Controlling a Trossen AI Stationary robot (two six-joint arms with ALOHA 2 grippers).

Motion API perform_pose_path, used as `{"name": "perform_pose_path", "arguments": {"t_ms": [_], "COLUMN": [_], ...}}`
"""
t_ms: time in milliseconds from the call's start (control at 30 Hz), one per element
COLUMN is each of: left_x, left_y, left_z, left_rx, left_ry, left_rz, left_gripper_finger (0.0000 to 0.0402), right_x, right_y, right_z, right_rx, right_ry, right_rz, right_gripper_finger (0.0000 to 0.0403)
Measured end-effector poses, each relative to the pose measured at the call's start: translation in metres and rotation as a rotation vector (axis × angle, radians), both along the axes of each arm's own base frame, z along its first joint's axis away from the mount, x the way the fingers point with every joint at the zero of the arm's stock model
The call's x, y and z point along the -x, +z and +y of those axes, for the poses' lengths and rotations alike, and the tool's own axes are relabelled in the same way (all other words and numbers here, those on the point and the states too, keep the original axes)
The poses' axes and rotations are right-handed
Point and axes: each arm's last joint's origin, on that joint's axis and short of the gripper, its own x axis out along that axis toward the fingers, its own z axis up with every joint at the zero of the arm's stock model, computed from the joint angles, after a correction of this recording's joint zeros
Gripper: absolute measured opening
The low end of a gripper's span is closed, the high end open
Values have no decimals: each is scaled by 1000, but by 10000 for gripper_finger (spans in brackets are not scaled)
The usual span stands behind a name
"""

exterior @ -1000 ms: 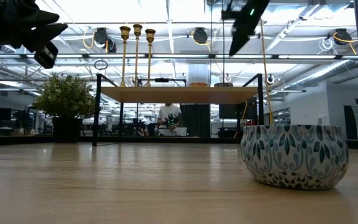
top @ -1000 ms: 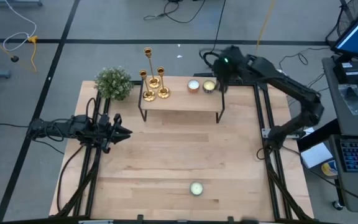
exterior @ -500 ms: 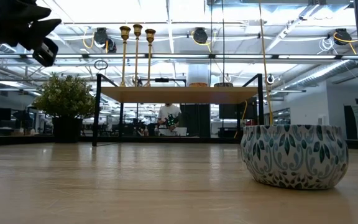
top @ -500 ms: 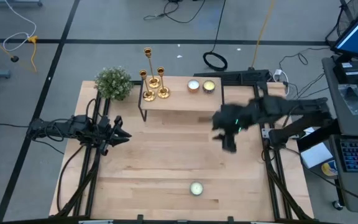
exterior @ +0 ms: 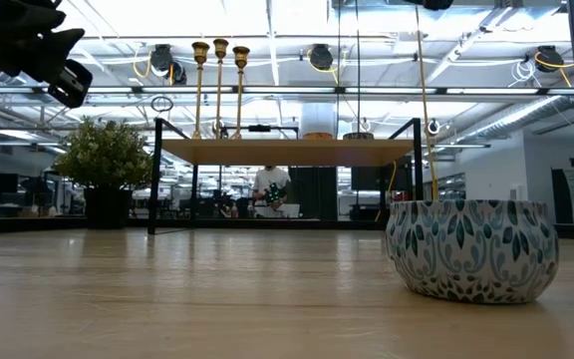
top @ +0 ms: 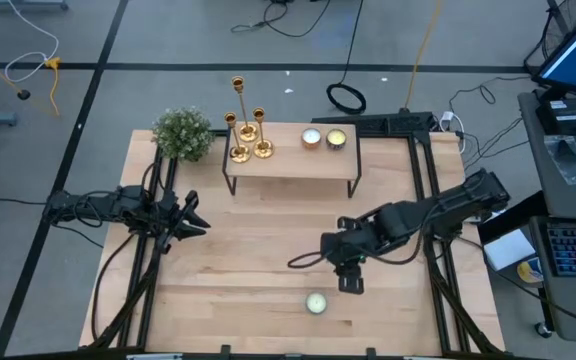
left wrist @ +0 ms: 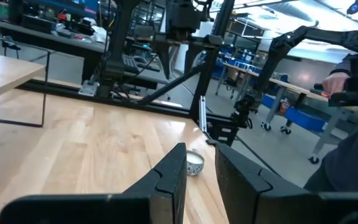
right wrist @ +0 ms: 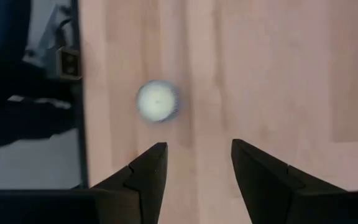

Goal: Pick & Place candle stick holders
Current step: Put the blue scented candle on the shelf

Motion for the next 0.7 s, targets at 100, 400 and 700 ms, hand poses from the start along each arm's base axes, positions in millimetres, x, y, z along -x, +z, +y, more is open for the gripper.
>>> {"name": "perform_pose_path", "arguments": {"t_ms": [100,400,700], "left_x": [0,0,0], "left_y": [0,-1,-1], "left_z": [0,-1,0], "left_rx": [-1,4,56], "left_ry": [-3,-19,-21], "left_rz": [2,9,31], "left_gripper_finger": [86,86,86], "right_x": [-7,-29,-46], "right_y": [-7,-28,-64], "right_z": [3,14,25], "right_rx": [-39,-64,-69], "right_ry": [50,265,511], "right_rz": [19,-19,37], "right_gripper_finger": [171,171,205]}}
